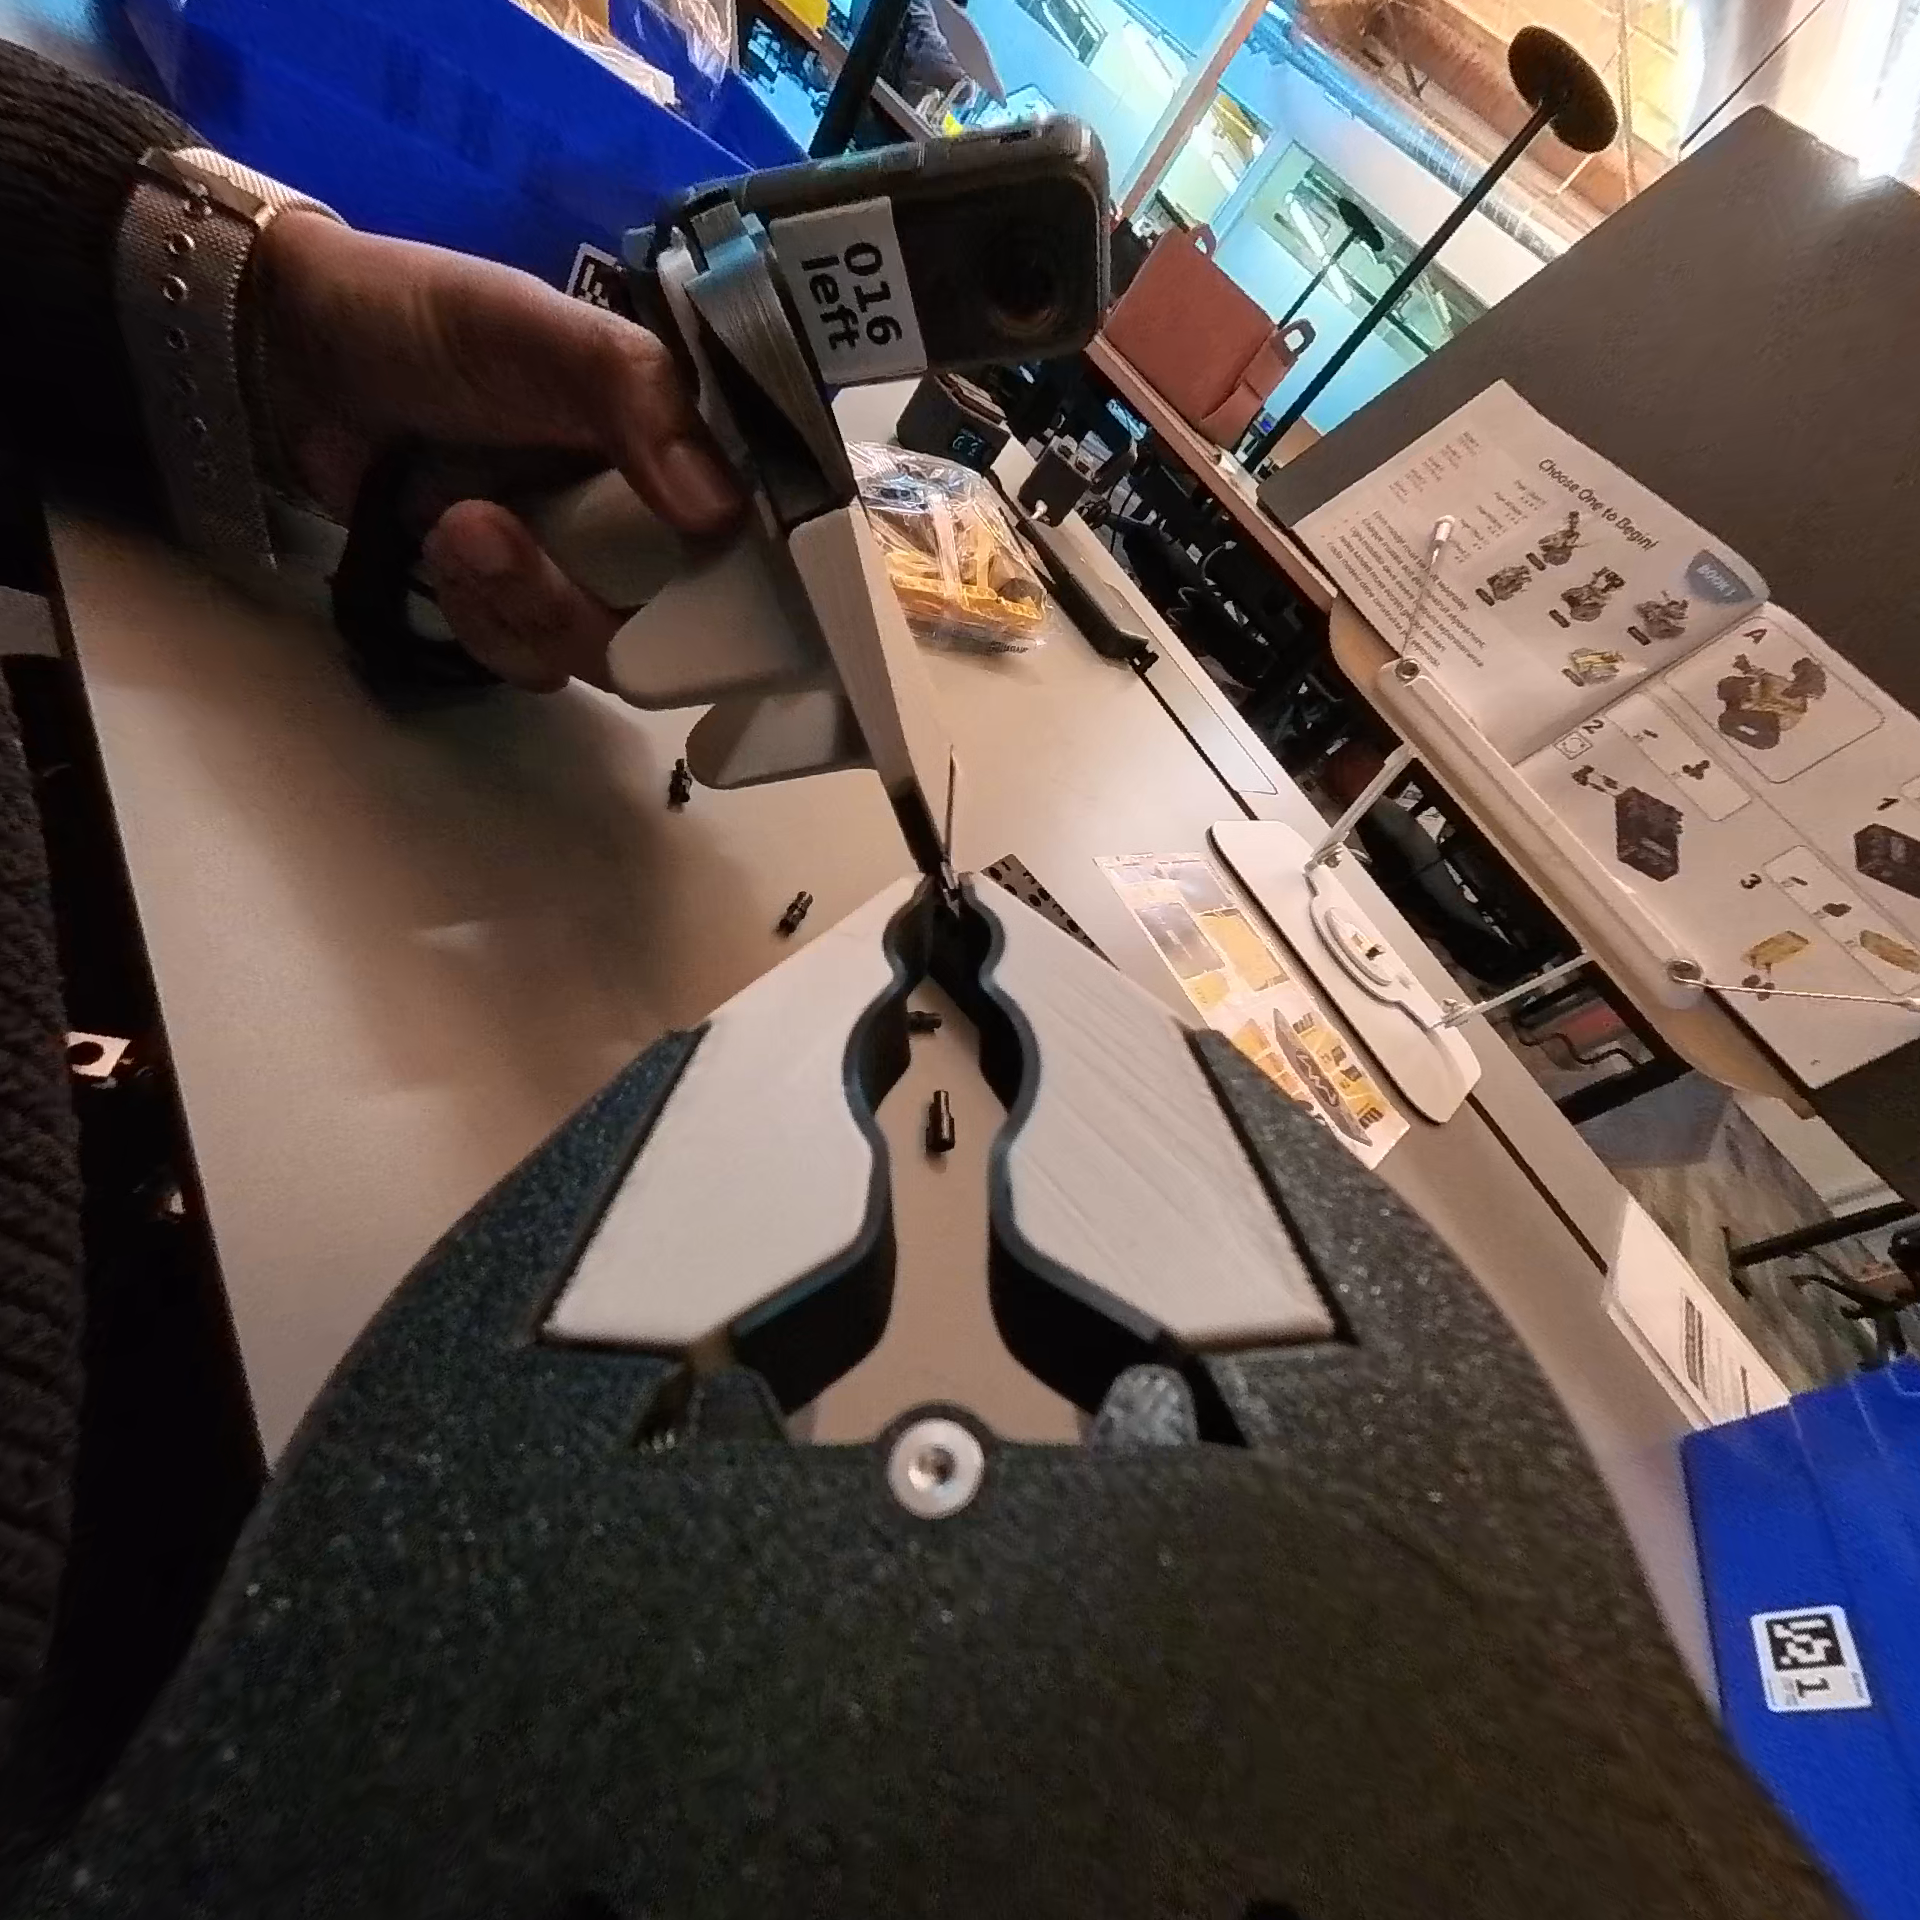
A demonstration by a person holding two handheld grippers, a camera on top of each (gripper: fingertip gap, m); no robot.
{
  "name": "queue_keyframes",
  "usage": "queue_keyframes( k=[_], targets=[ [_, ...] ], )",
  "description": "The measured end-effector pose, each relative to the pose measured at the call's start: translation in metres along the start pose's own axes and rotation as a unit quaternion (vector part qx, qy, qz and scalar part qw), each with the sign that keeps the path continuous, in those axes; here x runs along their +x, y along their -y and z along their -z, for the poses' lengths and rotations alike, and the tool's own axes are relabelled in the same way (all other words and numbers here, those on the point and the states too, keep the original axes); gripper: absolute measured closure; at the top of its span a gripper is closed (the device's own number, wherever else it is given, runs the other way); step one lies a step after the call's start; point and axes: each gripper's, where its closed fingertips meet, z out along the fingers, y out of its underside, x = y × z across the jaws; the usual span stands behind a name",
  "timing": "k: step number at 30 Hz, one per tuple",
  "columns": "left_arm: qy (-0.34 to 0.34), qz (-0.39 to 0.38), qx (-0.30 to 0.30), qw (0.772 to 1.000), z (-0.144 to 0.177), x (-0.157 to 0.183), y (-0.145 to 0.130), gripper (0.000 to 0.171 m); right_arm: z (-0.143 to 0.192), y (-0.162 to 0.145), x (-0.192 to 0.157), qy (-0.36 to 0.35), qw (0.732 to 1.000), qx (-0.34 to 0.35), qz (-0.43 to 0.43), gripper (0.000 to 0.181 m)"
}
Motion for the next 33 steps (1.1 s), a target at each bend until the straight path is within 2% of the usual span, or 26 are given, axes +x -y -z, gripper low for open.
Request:
queue_keyframes(
  k=[33],
  targets=[
    [-0.017, 0.008, -0.005, 1.0, 0.0008, 0.0036, -0.0012, 0.168, 0.0031, 0.001, -0.0015, 0.012, 1.0, 0.009, -0.014, 0.177]
  ],
)
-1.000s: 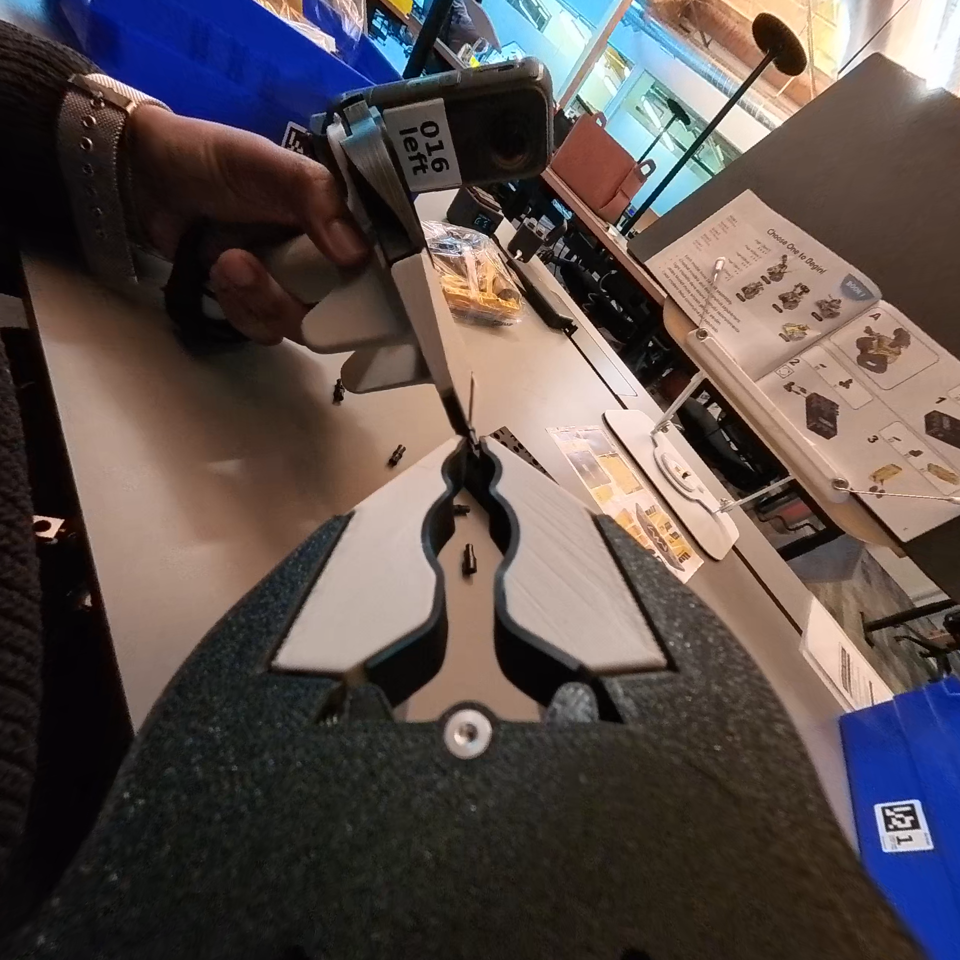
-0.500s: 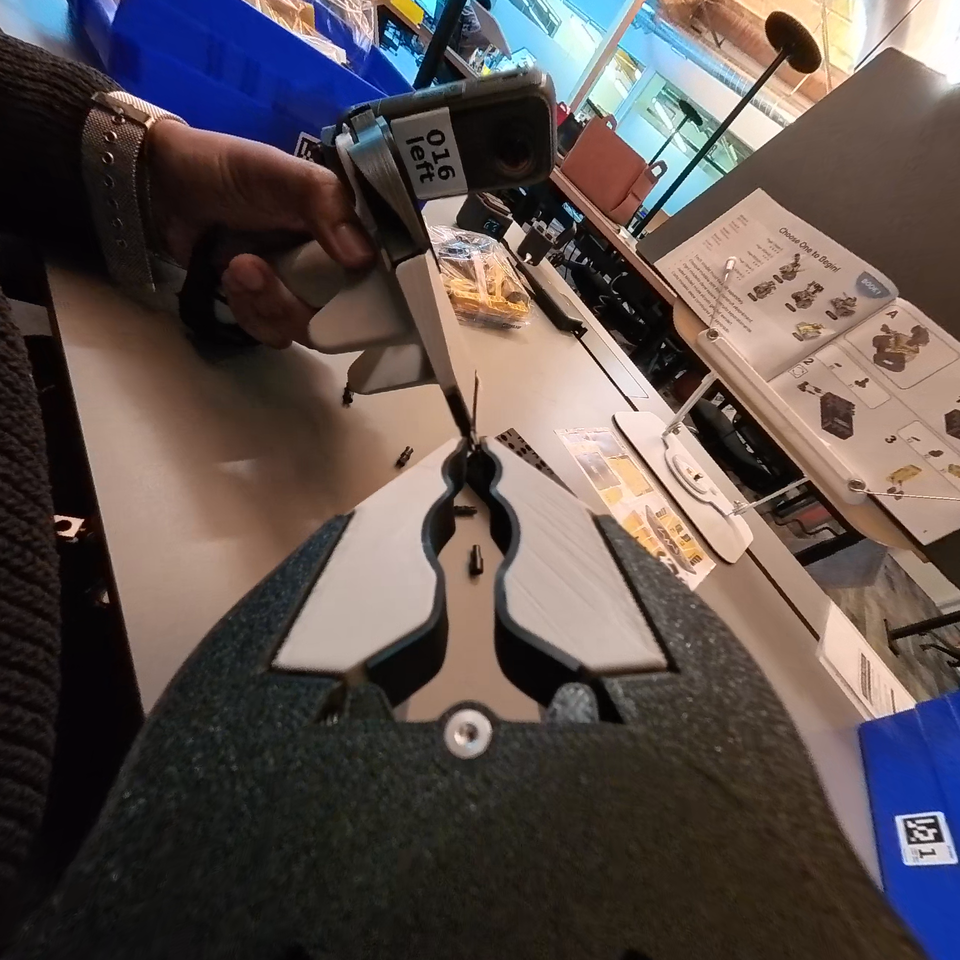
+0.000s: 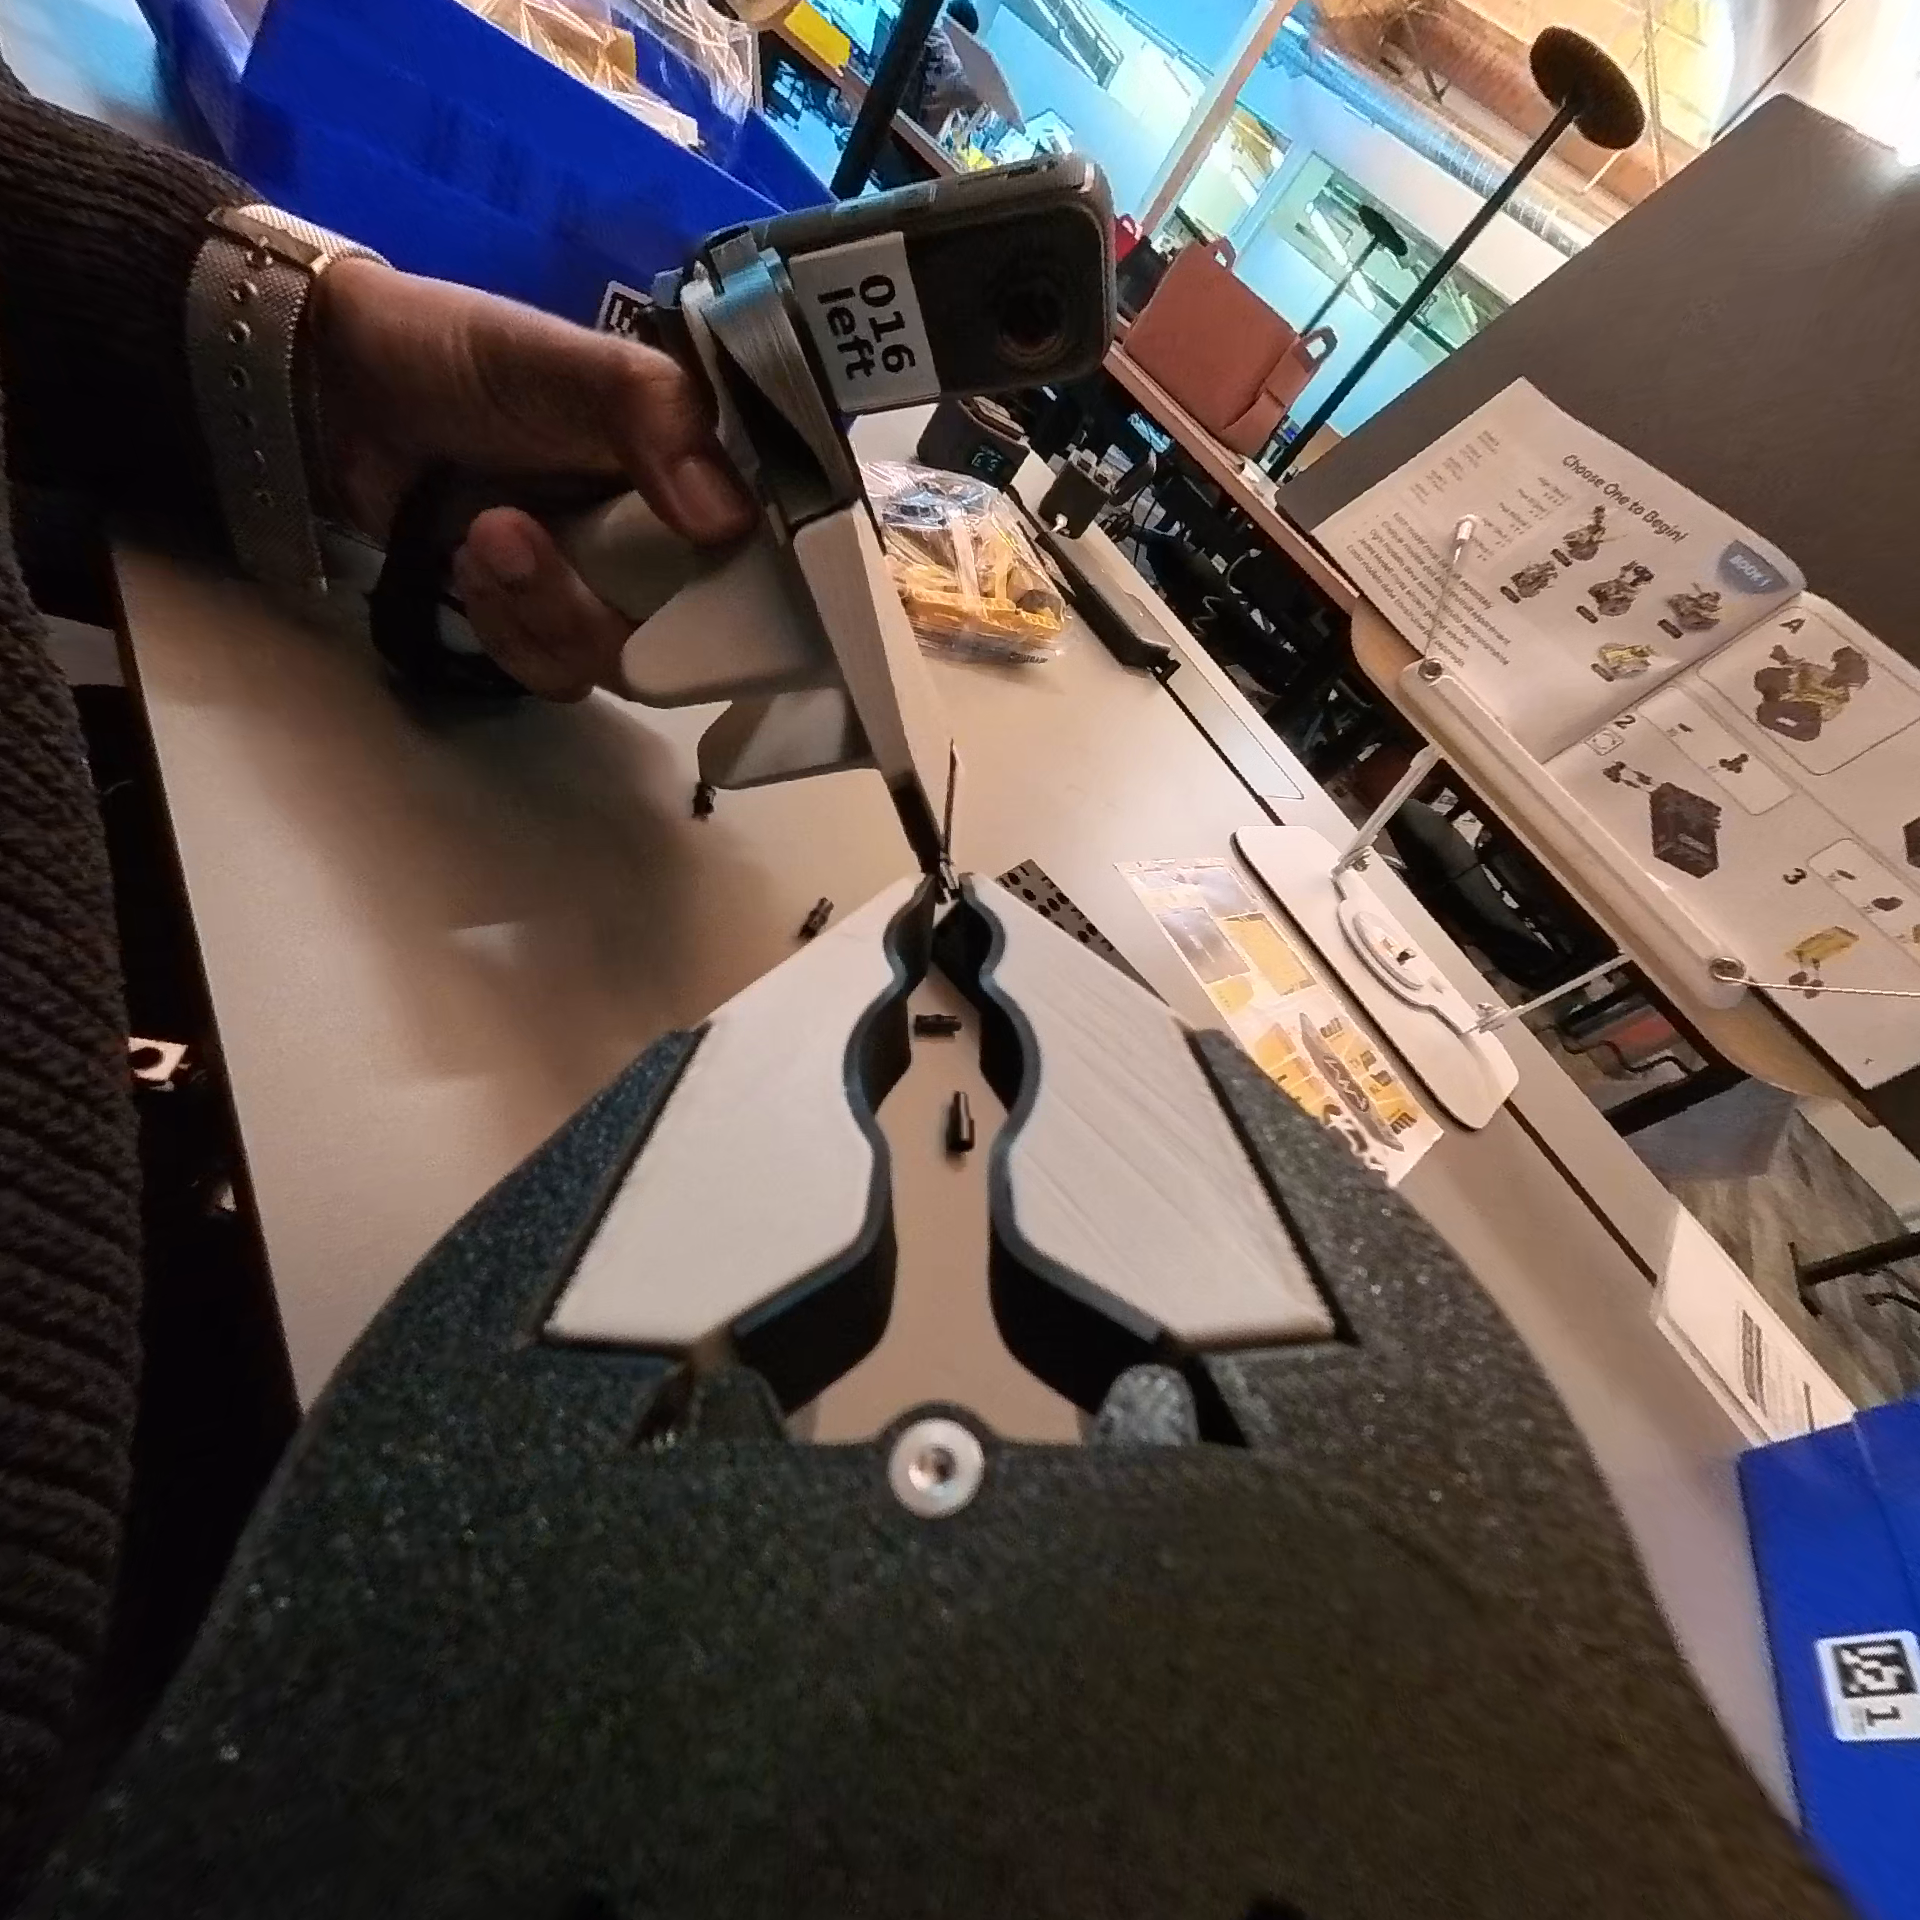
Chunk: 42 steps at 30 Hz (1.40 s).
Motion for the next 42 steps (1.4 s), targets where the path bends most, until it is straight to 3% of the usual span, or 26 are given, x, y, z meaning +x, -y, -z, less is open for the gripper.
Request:
queue_keyframes(
  k=[14, 18, 23, 25, 28, 35, 42],
  targets=[
    [0.019, -0.025, 0.001, 1.0, 0.003, -0.001, 0.004, 0.169, -0.003, 0.001, 0.003, 0.002, 0.999, 0.009, -0.048, 0.177],
    [0.065, -0.045, 0.051, 0.996, 0.024, -0.011, 0.025, 0.169, -0.008, -0.005, 0.008, 0.004, 0.994, 0.0, -0.113, 0.181],
    [0.171, -0.058, 0.137, 0.974, 0.083, -0.038, 0.055, 0.169, -0.023, -0.041, -0.001, 0.043, 0.959, -0.097, -0.264, 0.172],
    [0.195, -0.068, 0.138, 0.969, 0.094, -0.043, 0.055, 0.169, -0.028, -0.052, -0.008, 0.063, 0.943, -0.137, -0.298, 0.154],
    [0.189, -0.073, 0.138, 0.969, 0.092, -0.039, 0.054, 0.168, -0.032, -0.059, -0.012, 0.072, 0.933, -0.164, -0.313, 0.153],
    [0.182, -0.088, 0.123, 0.972, 0.085, -0.034, 0.049, 0.168, -0.006, -0.071, 0.015, 0.012, 0.912, -0.144, -0.384, 0.153],
    [0.161, -0.076, 0.134, 0.975, 0.083, -0.03, 0.051, 0.168, 0.064, -0.119, 0.071, -0.146, 0.893, -0.182, -0.386, 0.157]
  ],
)
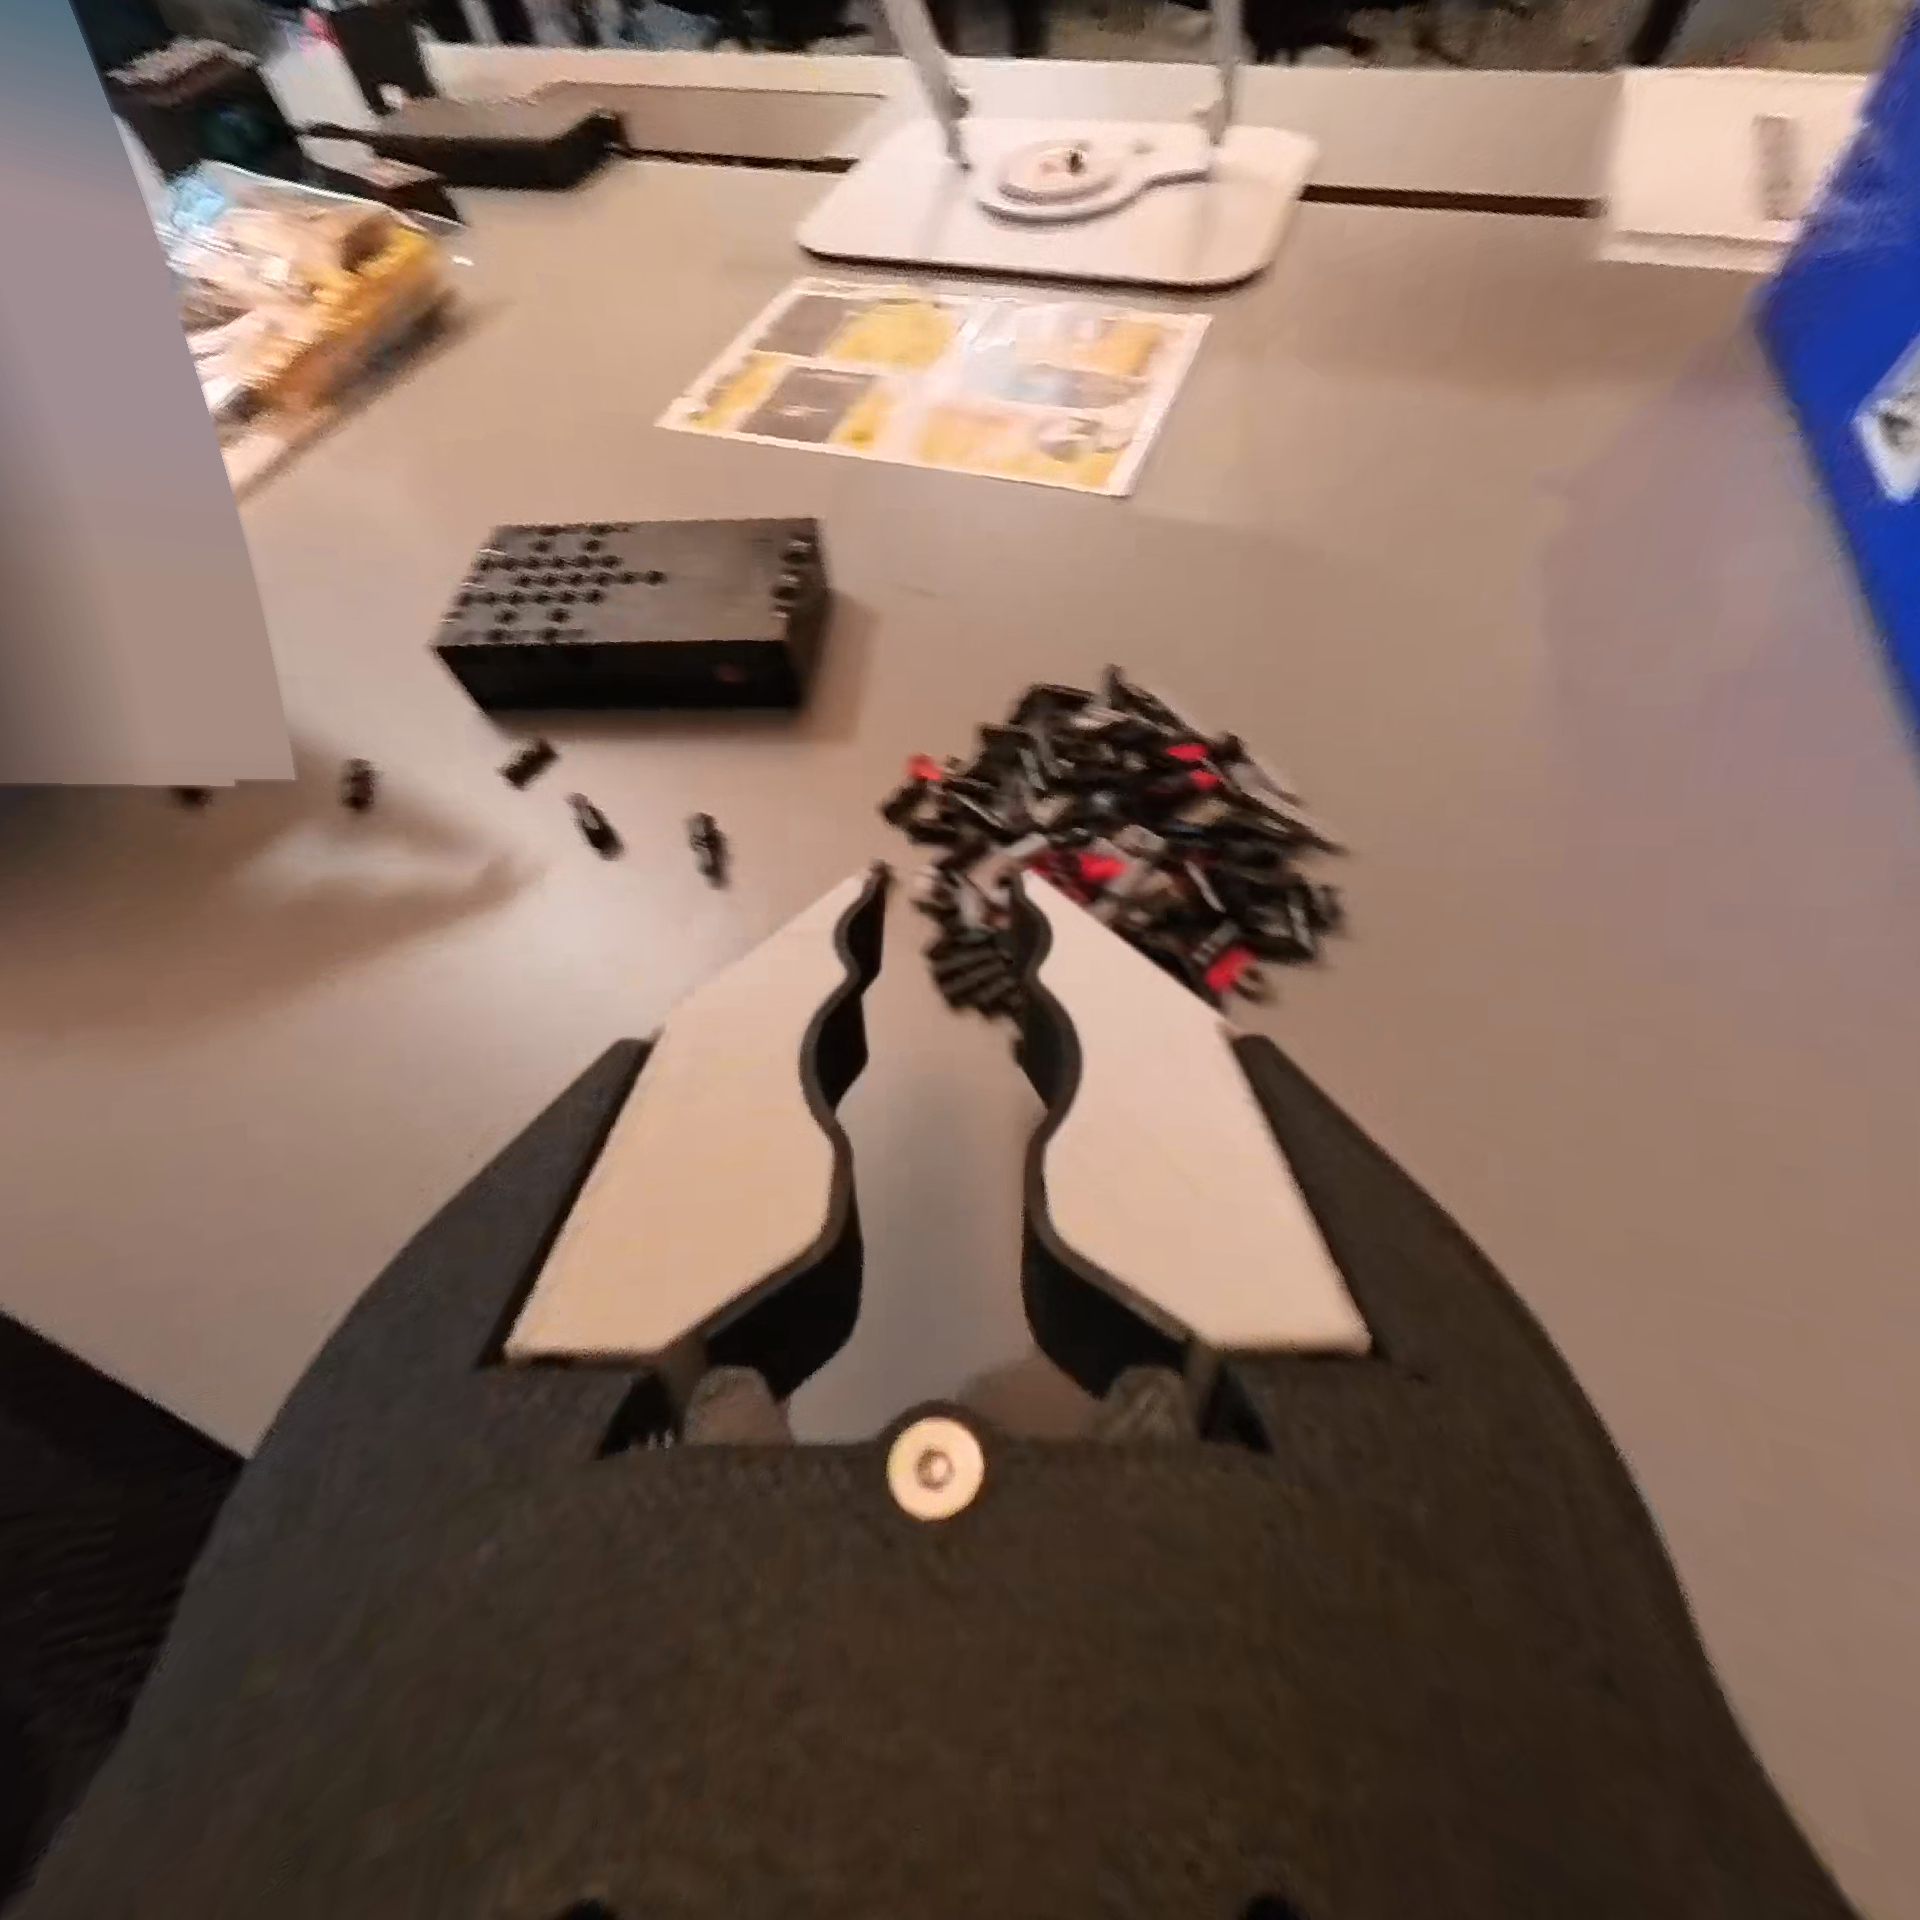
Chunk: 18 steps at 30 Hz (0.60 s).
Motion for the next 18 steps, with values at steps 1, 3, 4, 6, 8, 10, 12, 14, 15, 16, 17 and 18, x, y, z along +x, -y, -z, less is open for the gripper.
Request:
queue_keyframes(
  k=[1, 3, 4, 6, 8, 10, 12, 14, 15, 16, 17, 18],
  targets=[
    [-0.003, 0.002, 0.001, 1.0, 0.0, 0.001, 0.0, 0.168, 0.003, -0.004, 0.009, -0.013, 1.0, -0.008, -0.003, 0.158],
    [-0.006, 0.004, 0.003, 1.0, -0.001, 0.001, 0.0, 0.168, 0.005, -0.013, 0.021, -0.024, 0.999, -0.026, -0.008, 0.16],
    [-0.006, 0.004, 0.003, 1.0, -0.002, 0.001, 0.0, 0.168, 0.005, -0.018, 0.025, -0.027, 0.999, -0.035, -0.008, 0.162],
    [-0.004, 0.003, 0.002, 1.0, -0.002, 0.0, -0.001, 0.168, 0.004, -0.022, 0.028, -0.025, 0.999, -0.043, -0.008, 0.168],
    [-0.002, 0.003, 0.0, 1.0, -0.004, -0.001, -0.002, 0.168, 0.001, -0.021, 0.022, -0.003, 0.999, -0.042, -0.014, 0.175],
    [-0.001, 0.004, -0.002, 1.0, -0.005, -0.002, -0.003, 0.168, -0.003, -0.022, 0.015, 0.012, 0.999, -0.05, -0.011, 0.176],
    [-0.001, 0.004, -0.005, 1.0, -0.006, -0.002, -0.004, 0.168, -0.005, -0.023, 0.012, 0.014, 0.998, -0.06, 0.0, 0.176],
    [0.0, 0.004, -0.007, 1.0, -0.007, -0.003, -0.005, 0.168, -0.007, -0.024, 0.01, 0.017, 0.998, -0.065, 0.006, 0.176],
    [0.001, 0.004, -0.007, 1.0, -0.007, -0.003, -0.005, 0.168, -0.007, -0.024, 0.01, 0.019, 0.998, -0.066, 0.007, 0.176],
    [0.001, 0.004, -0.007, 1.0, -0.007, -0.003, -0.005, 0.168, -0.007, -0.023, 0.009, 0.02, 0.998, -0.065, 0.008, 0.176],
    [0.0, 0.004, -0.007, 1.0, -0.007, -0.003, -0.005, 0.168, -0.007, -0.023, 0.009, 0.021, 0.998, -0.065, 0.008, 0.176],
    [0.0, 0.004, -0.006, 1.0, -0.007, -0.003, -0.005, 0.168, -0.008, -0.022, 0.009, 0.021, 0.998, -0.064, 0.008, 0.176]
  ],
)
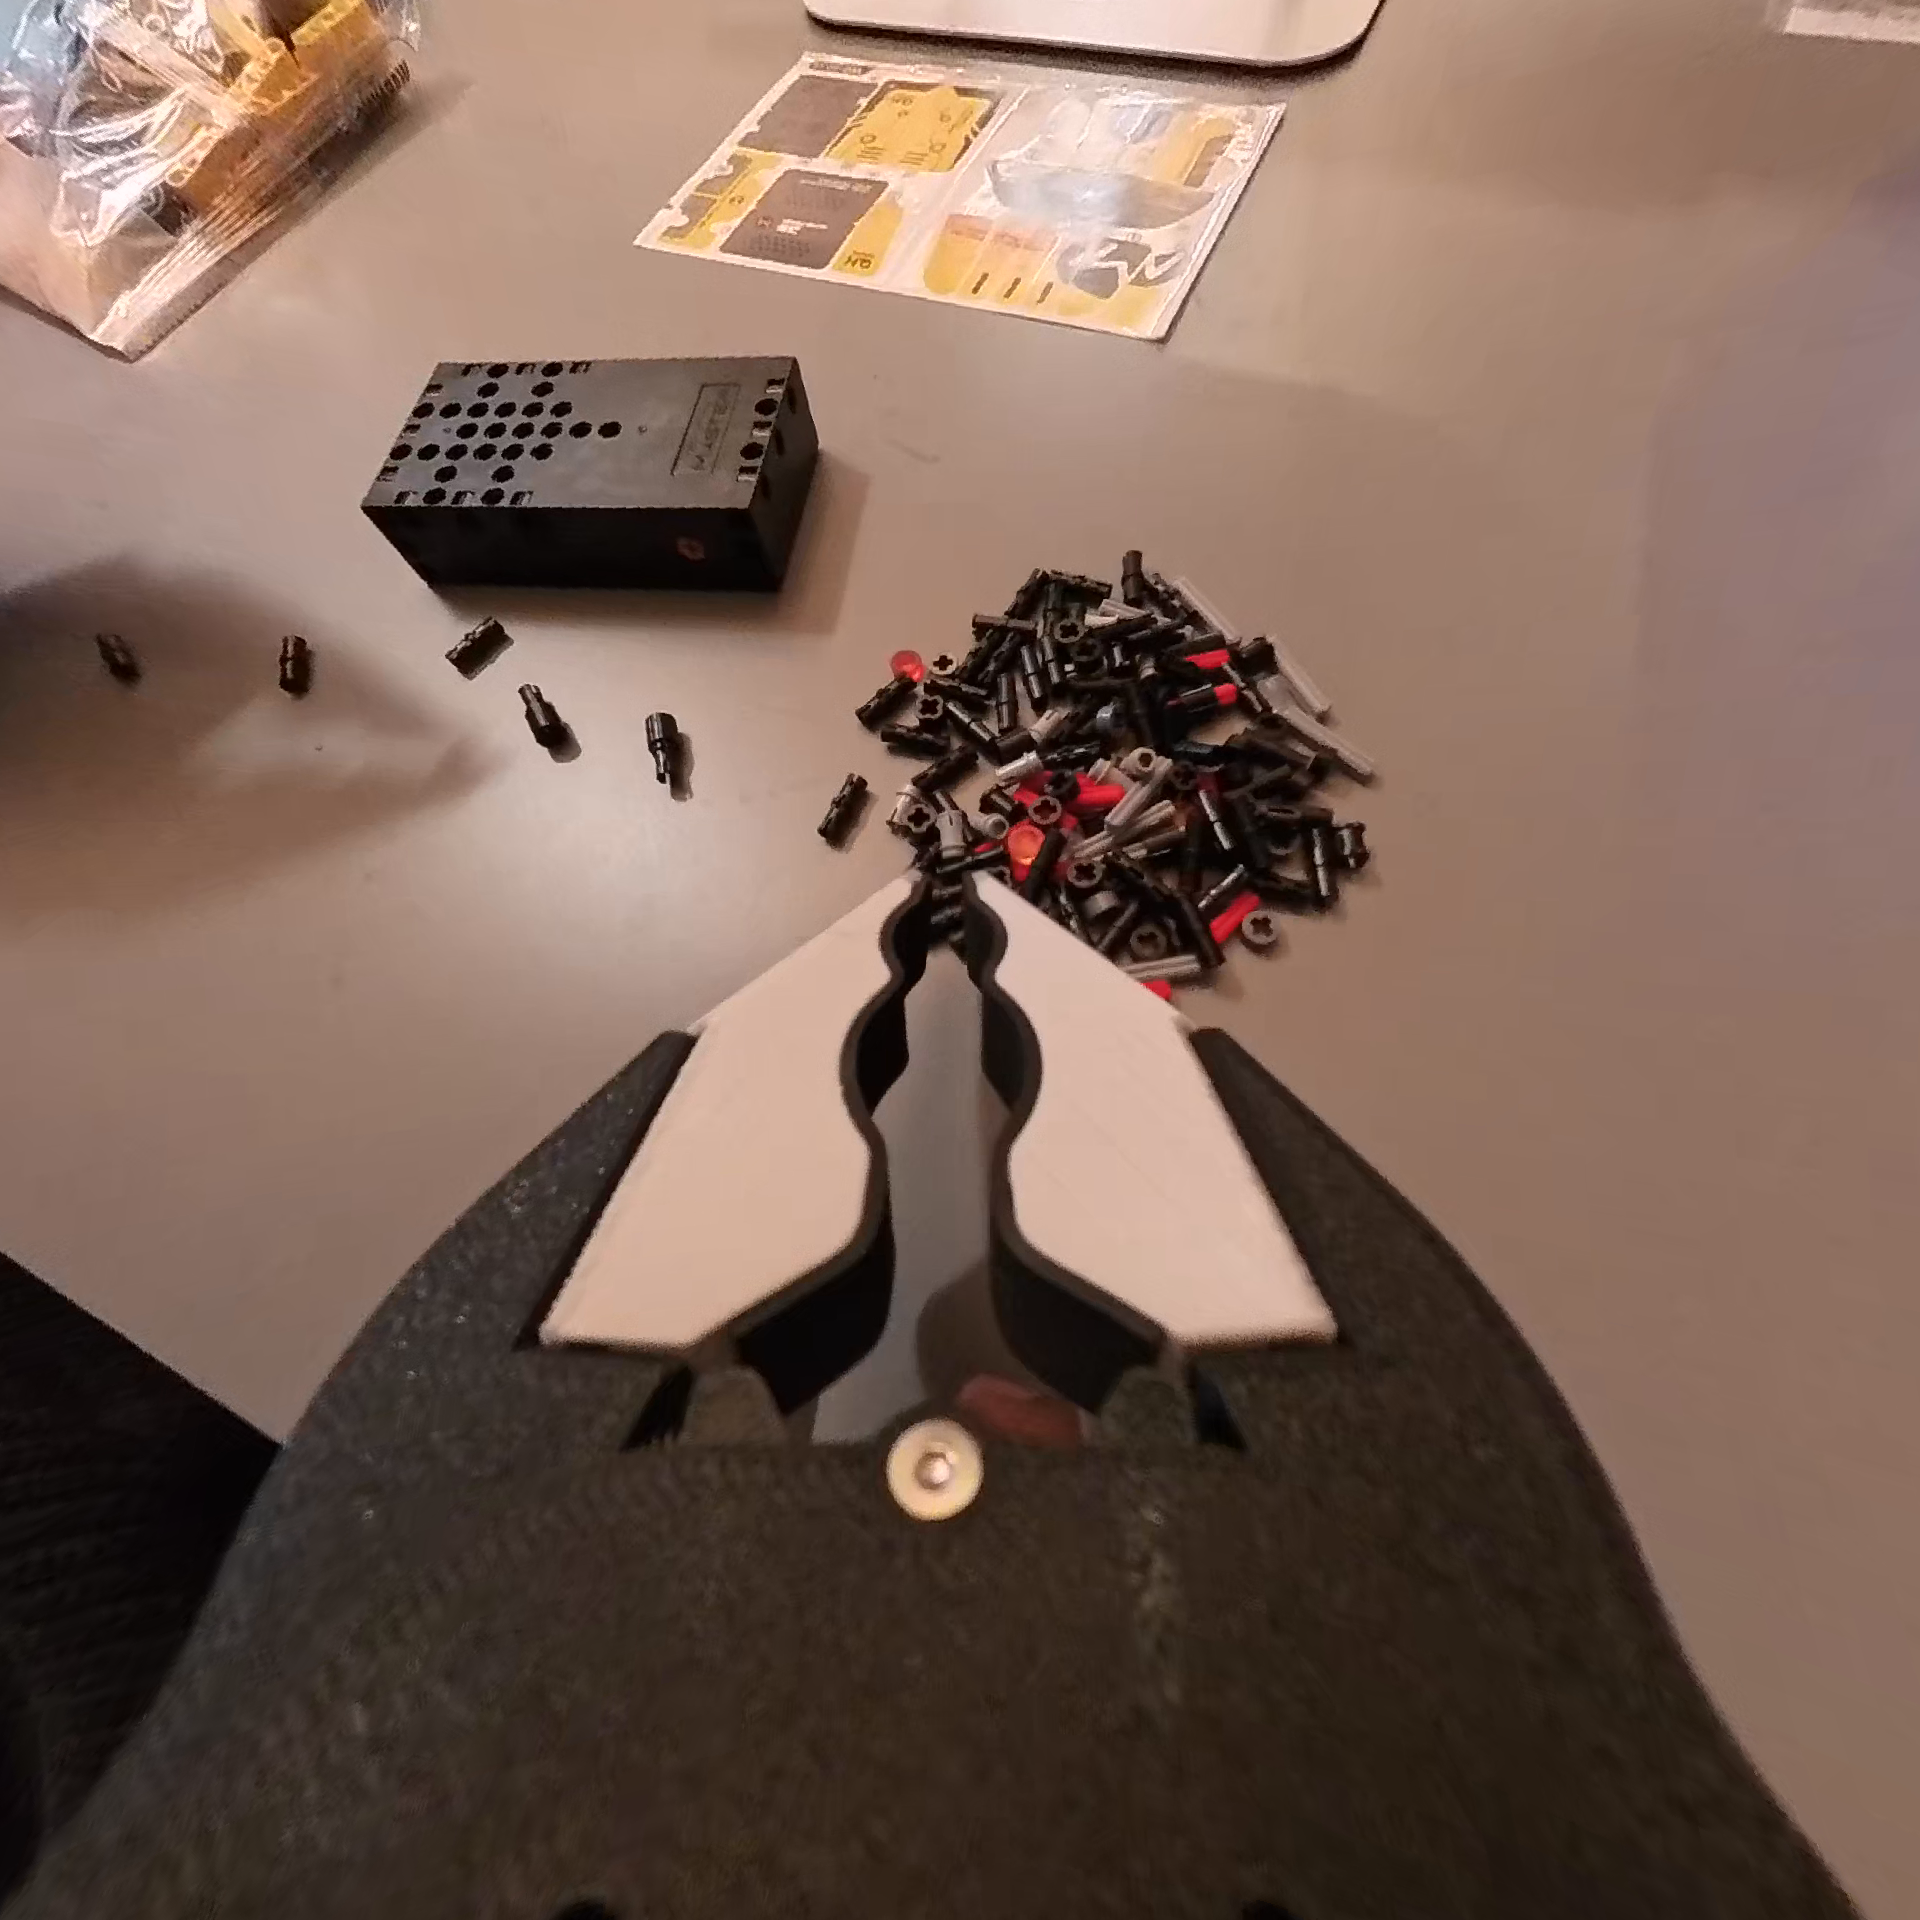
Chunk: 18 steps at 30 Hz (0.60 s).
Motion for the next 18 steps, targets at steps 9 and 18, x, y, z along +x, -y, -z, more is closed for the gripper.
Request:
queue_keyframes(
  k=[9, 18],
  targets=[
    [0.0, 0.0, 0.0, 1.0, 0.0, 0.0, 0.0, 0.168, -0.009, 0.008, -0.004, 0.006, 1.0, 0.006, 0.013, 0.176],
    [-0.003, 0.0, -0.001, 1.0, 0.0, 0.001, -0.001, 0.168, -0.015, 0.01, -0.002, 0.002, 1.0, -0.001, 0.011, 0.175]
  ],
)
